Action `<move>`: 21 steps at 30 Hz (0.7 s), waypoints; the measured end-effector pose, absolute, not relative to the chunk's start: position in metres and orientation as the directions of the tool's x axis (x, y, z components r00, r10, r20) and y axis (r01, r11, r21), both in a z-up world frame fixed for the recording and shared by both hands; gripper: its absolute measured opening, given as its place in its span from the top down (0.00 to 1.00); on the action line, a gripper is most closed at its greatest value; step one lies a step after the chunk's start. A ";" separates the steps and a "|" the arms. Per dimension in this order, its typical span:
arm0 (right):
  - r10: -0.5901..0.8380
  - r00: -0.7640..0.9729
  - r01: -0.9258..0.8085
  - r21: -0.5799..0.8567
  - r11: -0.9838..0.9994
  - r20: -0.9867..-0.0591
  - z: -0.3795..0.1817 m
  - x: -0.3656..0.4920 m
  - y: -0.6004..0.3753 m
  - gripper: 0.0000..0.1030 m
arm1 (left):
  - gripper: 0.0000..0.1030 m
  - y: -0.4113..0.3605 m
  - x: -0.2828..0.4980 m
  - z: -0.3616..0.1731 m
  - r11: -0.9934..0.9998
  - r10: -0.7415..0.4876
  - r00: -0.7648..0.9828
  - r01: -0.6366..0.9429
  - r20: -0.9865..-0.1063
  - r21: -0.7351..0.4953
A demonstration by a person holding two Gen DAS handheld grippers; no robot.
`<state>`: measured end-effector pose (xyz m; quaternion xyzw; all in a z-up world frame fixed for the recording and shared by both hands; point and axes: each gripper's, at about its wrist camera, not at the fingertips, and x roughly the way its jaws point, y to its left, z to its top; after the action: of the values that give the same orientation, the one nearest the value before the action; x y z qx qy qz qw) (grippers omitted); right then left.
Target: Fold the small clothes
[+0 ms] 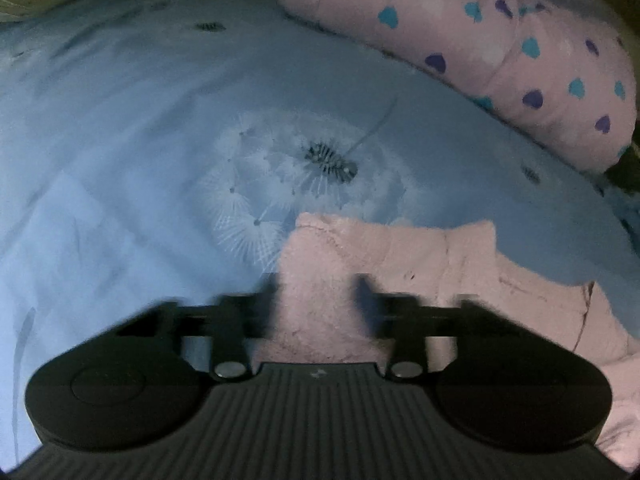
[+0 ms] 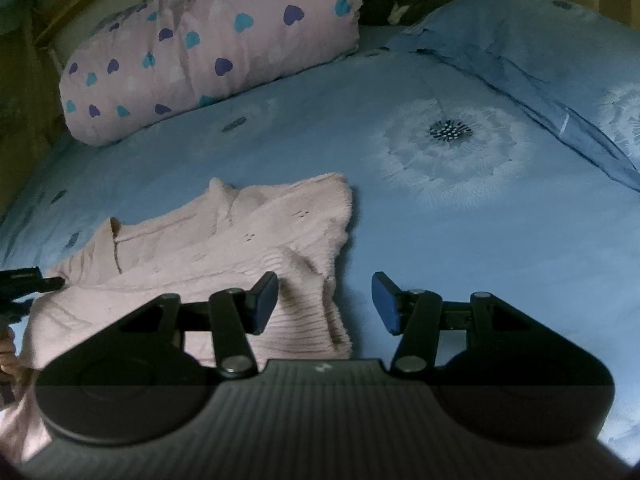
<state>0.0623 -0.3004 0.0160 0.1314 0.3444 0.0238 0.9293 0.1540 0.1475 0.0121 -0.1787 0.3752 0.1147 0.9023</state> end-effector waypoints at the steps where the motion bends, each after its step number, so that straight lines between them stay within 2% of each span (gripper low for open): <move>1: 0.137 0.761 0.042 0.258 0.965 -0.635 0.016 0.063 -0.299 0.48 | 0.83 0.144 0.152 0.014 0.916 0.086 0.707 -0.332 -0.702 -0.223; 5: 0.143 0.760 0.028 0.252 0.967 -0.634 0.016 0.062 -0.294 0.48 | 0.85 0.135 0.151 0.025 0.944 0.228 0.754 -0.327 -0.616 -0.050; 9: 0.139 0.763 0.022 0.240 0.971 -0.631 0.017 0.062 -0.293 0.48 | 0.85 0.149 0.169 0.013 0.934 0.228 0.720 -0.351 -0.655 -0.060; 12: 0.137 0.761 0.034 0.249 0.968 -0.635 0.015 0.063 -0.296 0.48 | 0.83 0.142 0.172 0.006 0.944 0.254 0.722 -0.329 -0.643 0.004; 16: 0.173 0.756 0.057 0.328 0.943 -0.631 0.016 0.064 -0.304 0.48 | 0.80 0.135 0.165 0.013 0.958 0.248 0.727 -0.281 -0.640 0.051; 21: 0.236 0.767 0.031 0.402 0.915 -0.596 0.017 0.063 -0.306 0.48 | 0.76 0.134 0.139 0.033 0.969 0.197 0.721 -0.246 -0.664 0.019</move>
<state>0.0632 -0.3059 0.0166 0.1985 0.3366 0.0558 0.9188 0.1395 0.1342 0.0328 -0.0351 0.3535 0.1195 0.9271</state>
